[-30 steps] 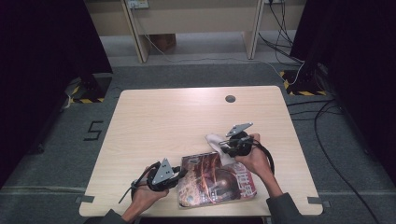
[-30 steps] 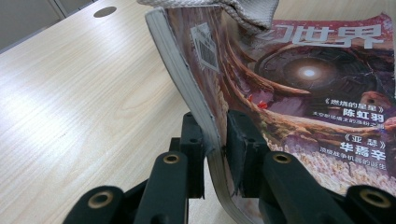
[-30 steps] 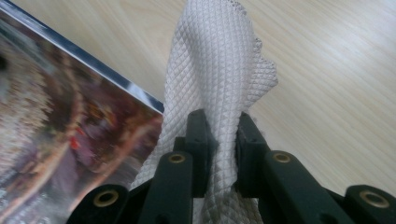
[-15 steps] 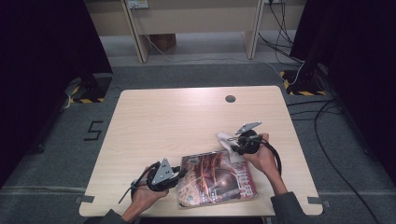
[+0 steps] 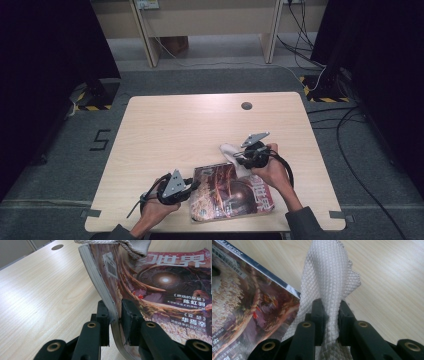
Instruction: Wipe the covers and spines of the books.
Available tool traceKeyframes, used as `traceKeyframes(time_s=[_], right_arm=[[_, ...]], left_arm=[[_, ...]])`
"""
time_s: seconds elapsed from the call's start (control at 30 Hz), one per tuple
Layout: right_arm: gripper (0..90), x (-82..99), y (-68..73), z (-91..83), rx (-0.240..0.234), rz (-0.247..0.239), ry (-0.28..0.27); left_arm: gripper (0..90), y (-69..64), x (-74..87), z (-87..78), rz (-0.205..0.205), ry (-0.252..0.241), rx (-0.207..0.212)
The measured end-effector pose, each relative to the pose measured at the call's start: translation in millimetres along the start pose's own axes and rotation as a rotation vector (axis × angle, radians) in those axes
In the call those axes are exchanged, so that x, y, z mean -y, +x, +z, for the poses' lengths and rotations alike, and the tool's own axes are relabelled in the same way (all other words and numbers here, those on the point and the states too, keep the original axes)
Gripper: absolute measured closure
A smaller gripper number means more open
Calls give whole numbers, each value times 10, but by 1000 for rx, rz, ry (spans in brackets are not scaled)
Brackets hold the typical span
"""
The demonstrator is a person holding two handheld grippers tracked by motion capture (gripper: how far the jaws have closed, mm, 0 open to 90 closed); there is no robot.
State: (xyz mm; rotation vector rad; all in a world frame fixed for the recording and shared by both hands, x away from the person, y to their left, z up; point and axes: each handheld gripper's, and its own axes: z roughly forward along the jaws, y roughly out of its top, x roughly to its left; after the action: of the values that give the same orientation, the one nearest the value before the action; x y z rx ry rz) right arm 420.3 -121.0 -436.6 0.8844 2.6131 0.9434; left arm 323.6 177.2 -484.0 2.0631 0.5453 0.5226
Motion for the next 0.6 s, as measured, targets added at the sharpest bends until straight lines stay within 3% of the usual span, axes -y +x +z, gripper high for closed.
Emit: traceKeyframes(time_s=[0.2,0.37,0.6], right_arm=[[791,95,-137,15,15,43,20],[791,208,-295,18,65,82,53],[790,338,-463,29,98,133,68]], left_arm=[[768,-3,-6,-1,7,2,-1],[767,-3,-4,1,6,0,-1],[765,-2,-12,-5,8,-3,-3]])
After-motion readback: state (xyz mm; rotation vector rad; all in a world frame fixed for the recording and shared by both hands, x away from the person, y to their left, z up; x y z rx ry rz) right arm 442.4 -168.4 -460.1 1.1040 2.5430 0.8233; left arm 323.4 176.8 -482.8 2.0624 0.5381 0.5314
